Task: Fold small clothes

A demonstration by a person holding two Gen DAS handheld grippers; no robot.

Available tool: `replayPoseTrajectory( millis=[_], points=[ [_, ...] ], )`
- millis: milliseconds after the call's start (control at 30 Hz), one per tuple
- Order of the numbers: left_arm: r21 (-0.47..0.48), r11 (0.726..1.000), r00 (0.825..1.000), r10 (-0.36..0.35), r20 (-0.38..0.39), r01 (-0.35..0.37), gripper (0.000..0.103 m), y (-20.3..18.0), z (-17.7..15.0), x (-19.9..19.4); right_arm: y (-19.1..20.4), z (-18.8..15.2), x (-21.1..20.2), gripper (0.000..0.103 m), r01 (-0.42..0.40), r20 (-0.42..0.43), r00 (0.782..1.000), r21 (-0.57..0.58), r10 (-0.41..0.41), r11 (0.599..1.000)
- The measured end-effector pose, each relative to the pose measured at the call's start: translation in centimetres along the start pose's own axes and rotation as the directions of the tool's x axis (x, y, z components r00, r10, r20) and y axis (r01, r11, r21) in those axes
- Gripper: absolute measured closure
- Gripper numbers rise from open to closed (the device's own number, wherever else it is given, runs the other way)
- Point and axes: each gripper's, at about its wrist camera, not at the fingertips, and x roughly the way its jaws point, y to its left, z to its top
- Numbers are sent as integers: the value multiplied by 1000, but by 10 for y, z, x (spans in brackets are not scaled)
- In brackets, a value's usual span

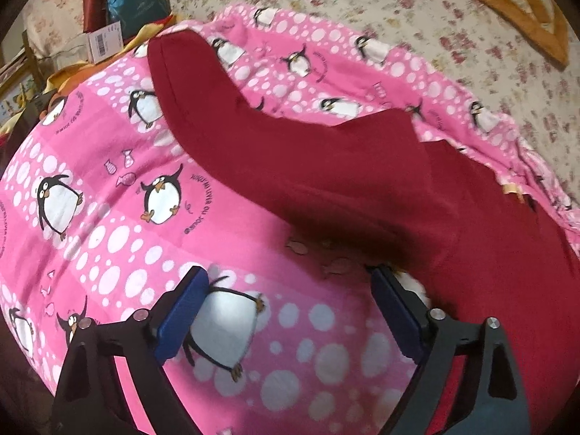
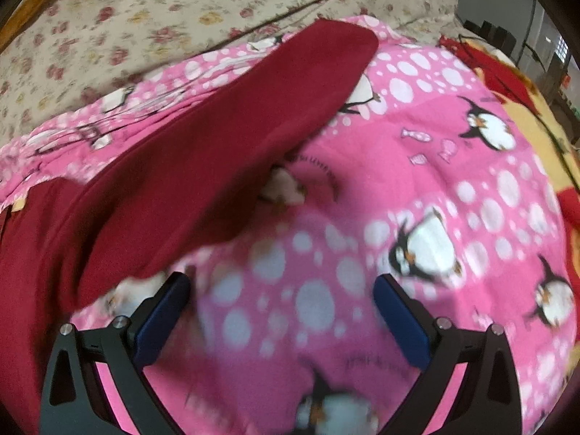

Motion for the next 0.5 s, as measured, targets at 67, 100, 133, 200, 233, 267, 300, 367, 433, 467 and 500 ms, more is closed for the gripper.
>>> replayPoseTrajectory(
  millis=[67, 100, 133, 200, 233, 267, 300, 367, 433, 467, 500],
  points=[
    [12, 1000, 999, -19, 31, 19, 29, -4, -2, -10, 9, -13, -21, 0, 2, 47, 999, -35, 0, 999],
    [20, 1000, 999, -21, 42, 20, 29, -7, -3, -14, 17, -22, -35, 0, -20, 64, 998, -56, 24, 998],
    [31, 999, 998, -20, 54, 19, 29, -9, -4, -18, 19, -25, -42, 0, -44, 63, 997, -63, 48, 997],
    [57, 998, 997, -8, 77, 4, 29, -15, -6, -26, 33, -41, -59, 0, -135, 34, 990, -78, 138, 988],
    [68, 998, 996, -9, 87, 3, 29, -17, -6, -28, 44, -50, -71, 0, -191, 22, 981, -85, 193, 978],
    [79, 997, 995, -17, 97, 9, 30, -20, -6, -31, 52, -56, -79, 0, -218, 20, 975, -93, 221, 971],
    [87, 996, 994, -30, 104, 21, 30, -22, -6, -35, 67, -63, -92, 0, -259, 20, 965, -114, 262, 959],
    [91, 995, 993, -57, 107, 47, 30, -25, -8, -41, 87, -75, -107, 0, -305, 21, 950, -143, 311, 942],
    [90, 994, 991, -72, 112, 62, 30, -26, -9, -45, 112, -82, -123, 0, -374, 6, 925, -176, 381, 911],
    [92, 994, 991, -76, 112, 66, 30, -26, -10, -46, 125, -85, -131, 0, -407, -4, 911, -180, 413, 896],
    [96, 993, 991, -78, 112, 67, 30, -28, -13, -48, 135, -87, -137, 0, -429, -10, 901, -182, 434, 885]
  ],
)
